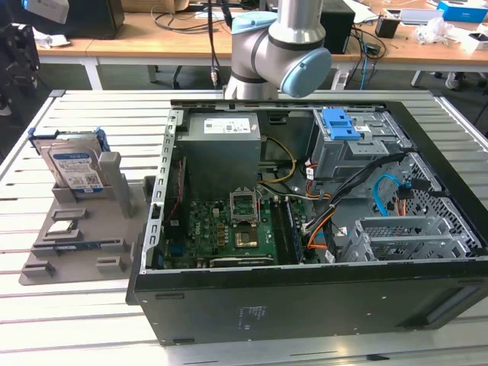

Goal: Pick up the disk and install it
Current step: 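Pick up the disk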

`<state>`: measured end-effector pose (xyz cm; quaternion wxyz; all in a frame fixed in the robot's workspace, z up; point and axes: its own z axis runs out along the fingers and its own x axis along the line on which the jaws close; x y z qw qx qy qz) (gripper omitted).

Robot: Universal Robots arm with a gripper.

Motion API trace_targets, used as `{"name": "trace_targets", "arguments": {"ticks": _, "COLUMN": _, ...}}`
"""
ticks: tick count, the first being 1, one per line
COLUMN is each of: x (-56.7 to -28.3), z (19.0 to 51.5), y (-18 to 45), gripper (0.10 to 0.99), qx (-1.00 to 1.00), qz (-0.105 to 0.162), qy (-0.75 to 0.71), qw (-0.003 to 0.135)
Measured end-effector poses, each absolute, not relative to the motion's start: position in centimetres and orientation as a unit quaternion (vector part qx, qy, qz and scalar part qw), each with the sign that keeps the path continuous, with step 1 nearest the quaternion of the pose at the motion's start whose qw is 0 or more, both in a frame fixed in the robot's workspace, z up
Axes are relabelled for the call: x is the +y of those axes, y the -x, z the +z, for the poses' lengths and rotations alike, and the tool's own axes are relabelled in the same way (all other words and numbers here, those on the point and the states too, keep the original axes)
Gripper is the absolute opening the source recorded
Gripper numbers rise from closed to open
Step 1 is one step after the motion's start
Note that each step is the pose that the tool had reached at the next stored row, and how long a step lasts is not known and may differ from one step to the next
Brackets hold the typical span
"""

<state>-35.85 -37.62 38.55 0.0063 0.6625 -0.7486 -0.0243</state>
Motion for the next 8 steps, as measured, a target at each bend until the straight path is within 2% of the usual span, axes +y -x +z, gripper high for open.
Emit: {"name": "trace_targets", "arguments": {"ticks": 8, "x": -37.2, "z": 36.9, "y": 35.1, "gripper": 0.541, "qx": -0.748, "qz": -0.023, "qy": -0.663, "qw": 0.008}}
